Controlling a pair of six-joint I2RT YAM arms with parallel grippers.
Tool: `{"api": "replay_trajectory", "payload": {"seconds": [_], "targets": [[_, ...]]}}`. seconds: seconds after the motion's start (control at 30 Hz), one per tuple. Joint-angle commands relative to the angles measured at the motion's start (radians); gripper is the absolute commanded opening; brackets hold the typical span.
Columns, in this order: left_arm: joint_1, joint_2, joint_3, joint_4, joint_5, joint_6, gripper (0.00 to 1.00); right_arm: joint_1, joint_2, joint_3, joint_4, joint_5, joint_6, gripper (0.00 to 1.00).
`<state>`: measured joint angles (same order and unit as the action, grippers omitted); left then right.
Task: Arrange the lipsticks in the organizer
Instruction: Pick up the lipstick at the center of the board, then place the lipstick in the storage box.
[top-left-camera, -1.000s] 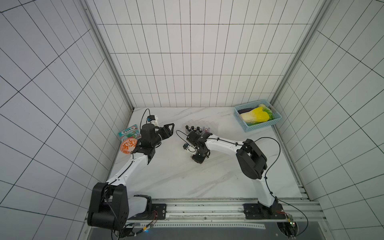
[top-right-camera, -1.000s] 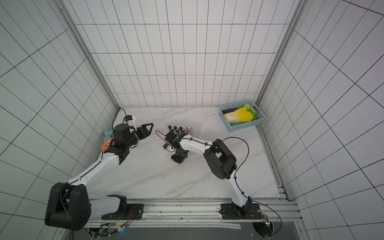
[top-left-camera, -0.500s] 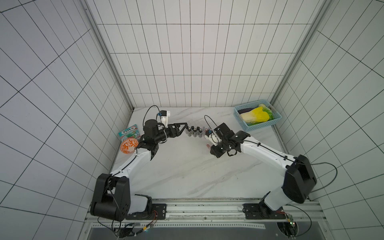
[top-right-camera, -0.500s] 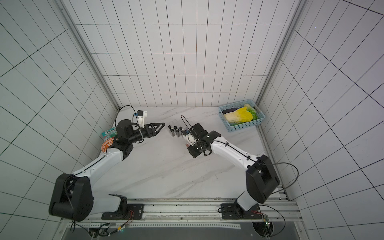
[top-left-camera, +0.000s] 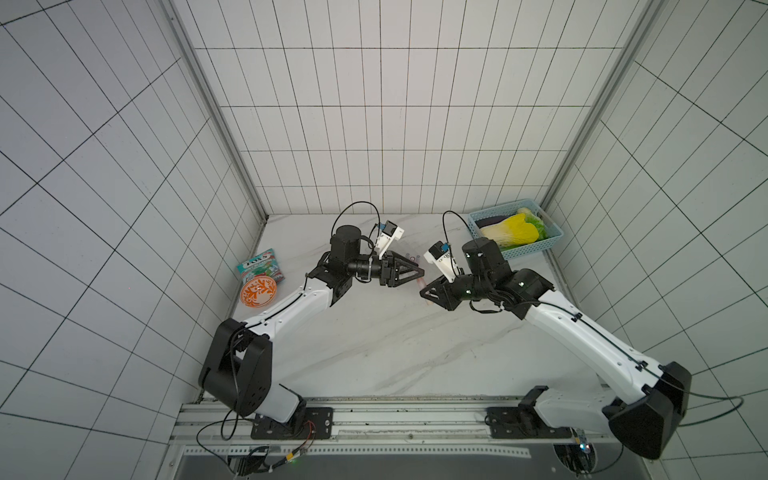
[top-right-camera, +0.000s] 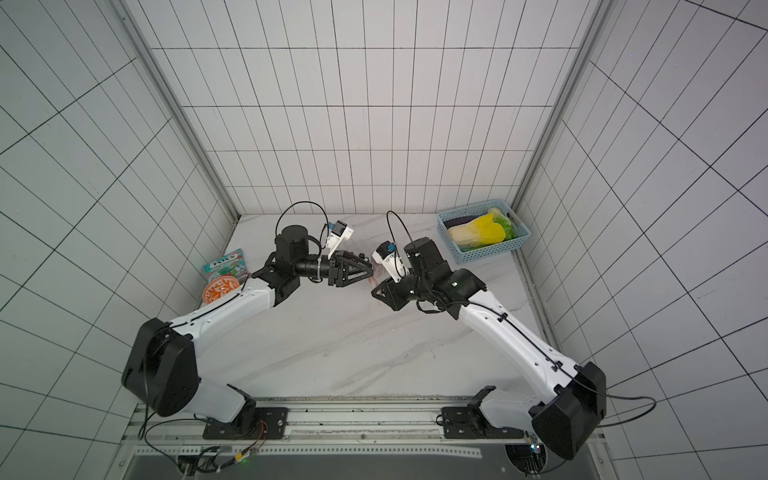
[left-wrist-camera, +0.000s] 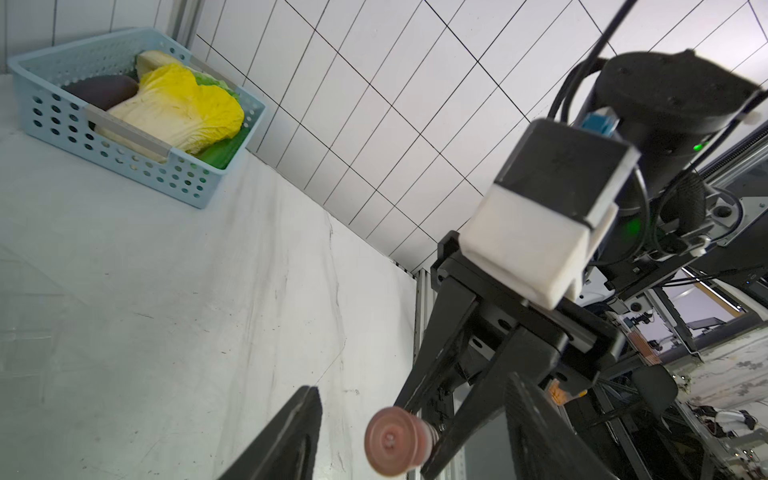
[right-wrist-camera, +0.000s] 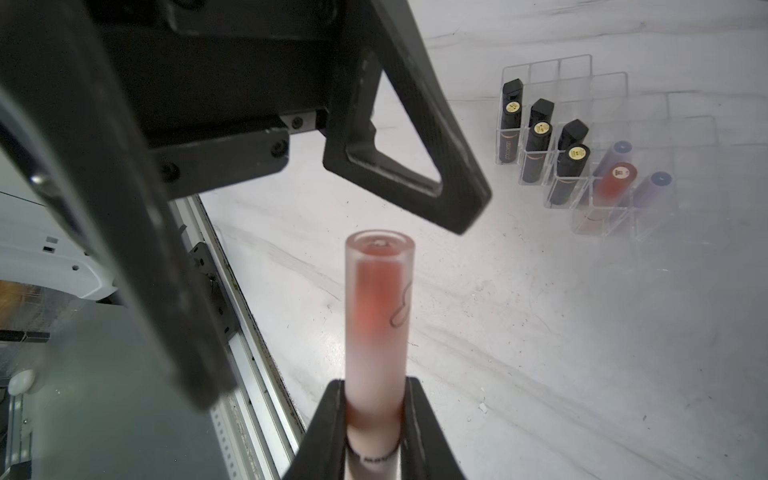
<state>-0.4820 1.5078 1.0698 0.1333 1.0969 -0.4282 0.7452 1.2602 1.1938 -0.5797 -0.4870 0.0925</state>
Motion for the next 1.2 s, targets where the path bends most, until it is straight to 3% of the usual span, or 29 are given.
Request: {"api": "replay_trajectory", "payload": {"seconds": [0.0, 0.1, 0.33, 0.4, 0.5, 0.6, 0.67, 0.87, 1.03, 1.17], "targets": [[-0.011, 0.024, 0.028, -0.076, 0.029, 0.069, 0.62, -0.007, -0.001, -0.025, 0.034, -0.052, 0.021, 0.21], [-0.013, 0.032, 0.038, -0.102, 0.032, 0.088, 0.51, -0.007, -0.007, -0.028, 0.033, -0.040, 0.018, 0.21], [-0.017, 0.037, 0.044, -0.110, 0.040, 0.091, 0.10, -0.009, -0.017, -0.032, 0.025, -0.016, 0.013, 0.21], [-0.017, 0.037, 0.047, -0.110, 0.028, 0.092, 0.05, -0.010, -0.026, -0.031, 0.016, 0.001, 0.010, 0.26], [-0.015, 0.046, 0.063, -0.135, -0.043, 0.102, 0.03, -0.012, -0.059, -0.046, 0.005, 0.084, 0.009, 0.46], [-0.016, 0.073, 0.114, -0.222, -0.195, 0.157, 0.03, -0.022, -0.121, -0.083, 0.003, 0.207, 0.016, 0.74], [-0.020, 0.102, 0.148, -0.242, -0.343, 0.186, 0.03, -0.036, -0.175, -0.120, 0.015, 0.266, 0.023, 1.00], [-0.067, 0.210, 0.266, -0.240, -0.688, 0.287, 0.05, -0.071, -0.304, -0.222, 0.043, 0.431, 0.044, 0.99], [-0.111, 0.329, 0.327, -0.177, -0.841, 0.345, 0.05, -0.089, -0.347, -0.257, 0.058, 0.483, 0.056, 0.99], [-0.116, 0.424, 0.368, -0.138, -0.897, 0.378, 0.05, -0.092, -0.350, -0.255, 0.058, 0.476, 0.056, 0.93]]}}
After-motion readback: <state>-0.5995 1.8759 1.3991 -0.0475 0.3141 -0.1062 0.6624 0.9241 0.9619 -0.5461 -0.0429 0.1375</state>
